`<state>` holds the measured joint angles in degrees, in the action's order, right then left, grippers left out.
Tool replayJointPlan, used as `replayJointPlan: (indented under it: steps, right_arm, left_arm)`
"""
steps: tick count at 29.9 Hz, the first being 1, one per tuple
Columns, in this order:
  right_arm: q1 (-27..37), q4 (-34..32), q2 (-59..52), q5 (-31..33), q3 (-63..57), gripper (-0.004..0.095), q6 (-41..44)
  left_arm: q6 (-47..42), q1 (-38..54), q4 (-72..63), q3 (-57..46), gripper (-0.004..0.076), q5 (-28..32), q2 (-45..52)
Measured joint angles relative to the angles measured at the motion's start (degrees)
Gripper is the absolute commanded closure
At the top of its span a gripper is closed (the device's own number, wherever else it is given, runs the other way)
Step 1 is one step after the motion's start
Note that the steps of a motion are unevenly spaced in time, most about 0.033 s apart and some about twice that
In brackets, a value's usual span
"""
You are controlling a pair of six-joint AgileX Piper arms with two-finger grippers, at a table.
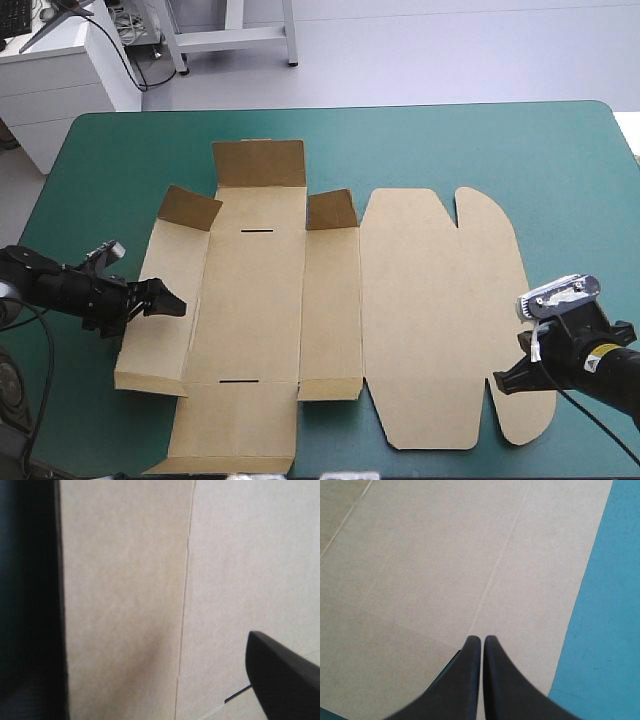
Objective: Fold the box
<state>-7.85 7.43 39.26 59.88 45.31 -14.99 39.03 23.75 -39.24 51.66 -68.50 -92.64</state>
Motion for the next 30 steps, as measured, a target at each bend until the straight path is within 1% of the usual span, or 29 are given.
replayJointPlan:
  steps: [2,5,9,12,15,22,30]
  right_arm:
    - [0.00,0.00,0.00,0.00,0.00,0.0908,0.00]
    - [0.00,0.00,0.00,0.00,0.00,0.0908,0.00]
    - [0.00,0.00,0.00,0.00,0.00,0.0908,0.00]
    - [0.00,0.00,0.00,0.00,0.00,0.0908,0.00]
    - [0.00,0.00,0.00,0.00,0.00,0.0908,0.00]
    - [0.00,0.00,0.00,0.00,0.00,0.0908,0.00]
    - [0.00,0.00,0.00,0.00,0.00,0.0908,0.00]
  left_arm:
    - [0.06,0.00,-0.41,-0.46,0.0187,-0.02,0.11]
    - [0.06,-0.07,-0.88,-1.19,0.0311,-0.42,-0.05]
    - [-0.17,-0.07,-0.45,-1.74,0.0511,0.19,-0.36]
    - [-0.33,-0.17,0.25,-2.19,0.0644,0.23,-0.81]
    - [-0.33,-0.24,-0.34,-2.33,0.0730,-0.30,-1.10]
    - [1.68,-0.24,-3.24,-2.33,0.0732,-1.77,-1.10]
    - [6.19,-0.63,-6.01,-0.85,0.0732,-0.57,-1.22]
